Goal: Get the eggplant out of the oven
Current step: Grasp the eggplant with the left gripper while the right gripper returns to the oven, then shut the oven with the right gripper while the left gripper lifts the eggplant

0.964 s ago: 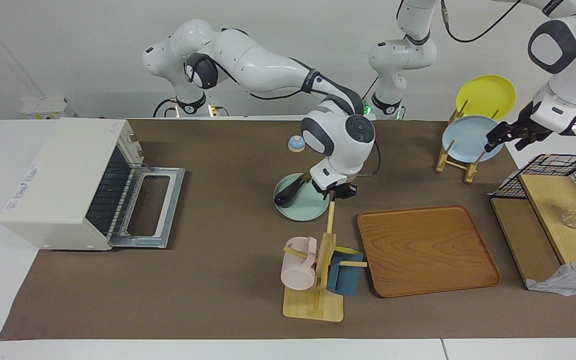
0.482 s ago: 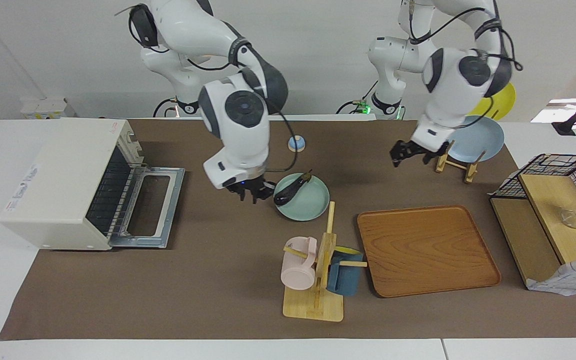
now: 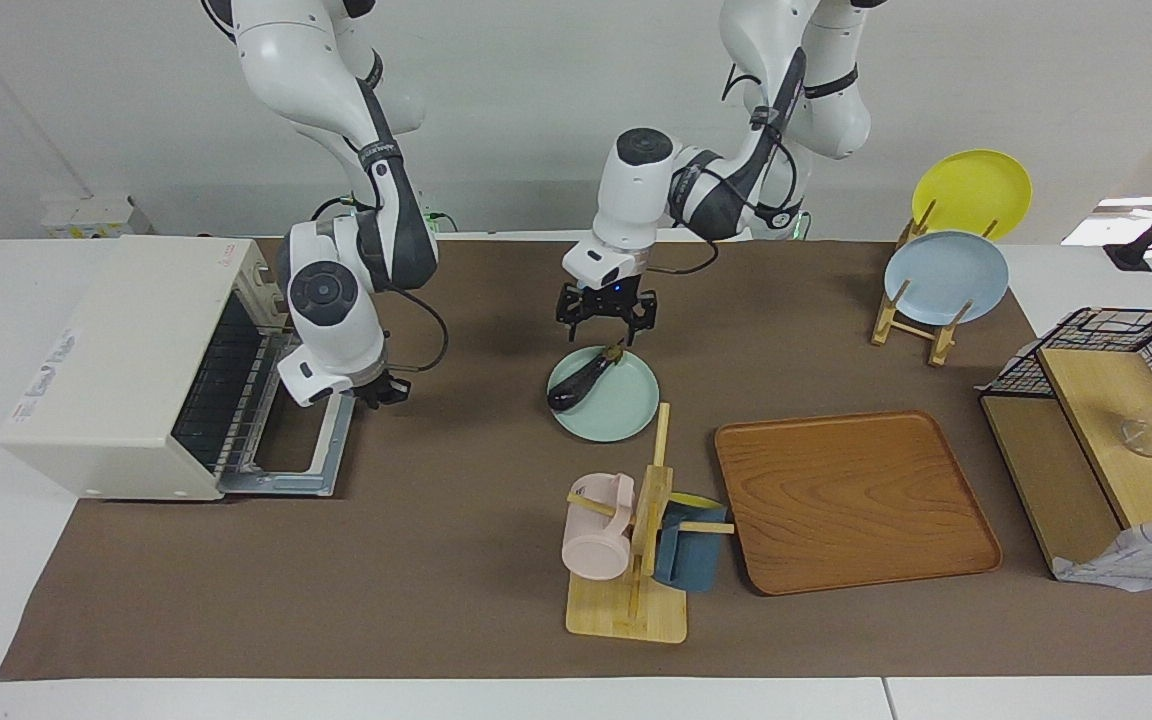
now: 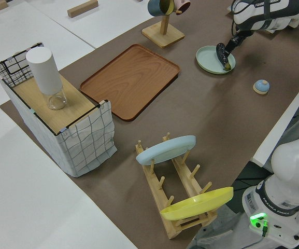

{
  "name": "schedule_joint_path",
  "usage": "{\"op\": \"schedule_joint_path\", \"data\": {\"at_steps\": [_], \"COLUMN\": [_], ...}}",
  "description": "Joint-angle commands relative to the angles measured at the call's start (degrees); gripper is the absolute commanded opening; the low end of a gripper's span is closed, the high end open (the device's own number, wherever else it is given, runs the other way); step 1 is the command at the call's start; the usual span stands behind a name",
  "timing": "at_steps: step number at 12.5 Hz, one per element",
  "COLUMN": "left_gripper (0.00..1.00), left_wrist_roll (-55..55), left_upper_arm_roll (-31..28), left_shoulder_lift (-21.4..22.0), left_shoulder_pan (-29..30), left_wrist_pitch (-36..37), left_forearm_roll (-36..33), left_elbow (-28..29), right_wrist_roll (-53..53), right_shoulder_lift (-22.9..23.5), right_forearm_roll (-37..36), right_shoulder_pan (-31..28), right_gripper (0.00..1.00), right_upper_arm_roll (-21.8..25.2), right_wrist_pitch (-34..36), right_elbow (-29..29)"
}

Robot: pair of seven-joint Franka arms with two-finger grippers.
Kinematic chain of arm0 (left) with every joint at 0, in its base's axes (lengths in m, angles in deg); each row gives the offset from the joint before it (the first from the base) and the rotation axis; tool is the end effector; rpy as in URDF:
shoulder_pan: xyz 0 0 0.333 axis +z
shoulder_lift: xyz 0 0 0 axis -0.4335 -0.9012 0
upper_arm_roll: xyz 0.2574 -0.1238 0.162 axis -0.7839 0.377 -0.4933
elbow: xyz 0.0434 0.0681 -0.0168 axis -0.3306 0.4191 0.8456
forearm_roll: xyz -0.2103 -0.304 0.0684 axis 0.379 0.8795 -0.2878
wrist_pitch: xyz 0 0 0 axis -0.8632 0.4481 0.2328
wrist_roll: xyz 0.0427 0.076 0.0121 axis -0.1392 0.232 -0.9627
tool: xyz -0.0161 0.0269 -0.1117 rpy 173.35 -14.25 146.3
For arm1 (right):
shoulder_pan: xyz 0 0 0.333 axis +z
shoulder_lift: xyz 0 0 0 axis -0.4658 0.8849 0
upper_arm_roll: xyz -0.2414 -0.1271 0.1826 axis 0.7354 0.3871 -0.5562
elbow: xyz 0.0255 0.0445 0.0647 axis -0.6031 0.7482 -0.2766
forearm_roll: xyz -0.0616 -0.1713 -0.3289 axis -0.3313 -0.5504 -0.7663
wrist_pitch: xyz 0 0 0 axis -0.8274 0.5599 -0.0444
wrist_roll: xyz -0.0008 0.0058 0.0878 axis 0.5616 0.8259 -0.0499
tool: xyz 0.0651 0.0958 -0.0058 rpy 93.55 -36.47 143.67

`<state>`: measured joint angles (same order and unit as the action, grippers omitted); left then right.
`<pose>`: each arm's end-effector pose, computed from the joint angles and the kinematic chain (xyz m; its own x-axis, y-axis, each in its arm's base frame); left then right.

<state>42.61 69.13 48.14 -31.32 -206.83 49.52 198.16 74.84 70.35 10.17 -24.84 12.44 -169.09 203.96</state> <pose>0.3809 -0.4532 0.3651 0.9803 -0.1206 0.1561 -0.1413 -0.9815 0.1290 0.5478 0.0808 0.3276 0.9740 -0.1509 -0.1692 -0.1142 -0.9712 0.2089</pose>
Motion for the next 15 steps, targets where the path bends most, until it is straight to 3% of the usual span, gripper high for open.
{"op": "schedule_joint_path", "data": {"at_steps": [1, 5, 6, 9, 12, 13, 14, 15], "left_gripper": [1.00, 0.99, 0.95, 0.88, 0.79, 0.76, 0.73, 0.69], "left_wrist_roll": [-0.6, -0.6, -0.6, -0.5, 0.0, 0.0, 0.0, -0.1], "left_upper_arm_roll": [-1.4, -1.5, -1.5, -1.5, -1.7, -1.9, -1.8, -1.8], "left_shoulder_lift": [-8.9, -11.0, -11.0, -11.0, -11.0, -11.0, -10.9, -10.8], "left_shoulder_pan": [-0.5, 0.1, 0.3, 0.8, 1.6, 2.0, 2.3, 2.3], "left_wrist_pitch": [-1.1, -2.1, -2.3, -2.2, -0.4, -0.2, 0.5, 1.4], "left_forearm_roll": [0.2, 0.2, 0.2, 0.2, 0.1, 0.1, 0.1, 0.1], "left_elbow": [-9.4, -10.0, -9.9, -9.9, -9.9, -9.9, -9.9, -9.7], "right_wrist_roll": [-0.5, -3.2, -3.9, -9.8, -22.5, -25.4, -27.6, -28.1], "right_shoulder_lift": [-0.1, -0.3, -0.2, -1.0, -7.8, -10.0, -12.0, -13.8], "right_forearm_roll": [-3.1, -3.7, -6.0, -8.0, -7.4, -7.4, -7.1, -5.1], "right_shoulder_pan": [-1.7, -3.0, -3.0, -3.1, -8.0, -9.5, -11.3, -12.1], "right_gripper": [0.00, 0.00, 0.00, 0.00, 0.01, 0.05, 0.15, 0.55], "right_upper_arm_roll": [-0.9, -0.8, -0.8, -0.9, -0.9, -0.9, -1.0, -0.9], "right_wrist_pitch": [-3.2, -5.2, -4.3, 4.4, 10.6, 12.2, 13.7, 14.6], "right_elbow": [2.9, 4.4, 3.7, -2.2, -3.1, -3.2, -3.3, -3.8]}}
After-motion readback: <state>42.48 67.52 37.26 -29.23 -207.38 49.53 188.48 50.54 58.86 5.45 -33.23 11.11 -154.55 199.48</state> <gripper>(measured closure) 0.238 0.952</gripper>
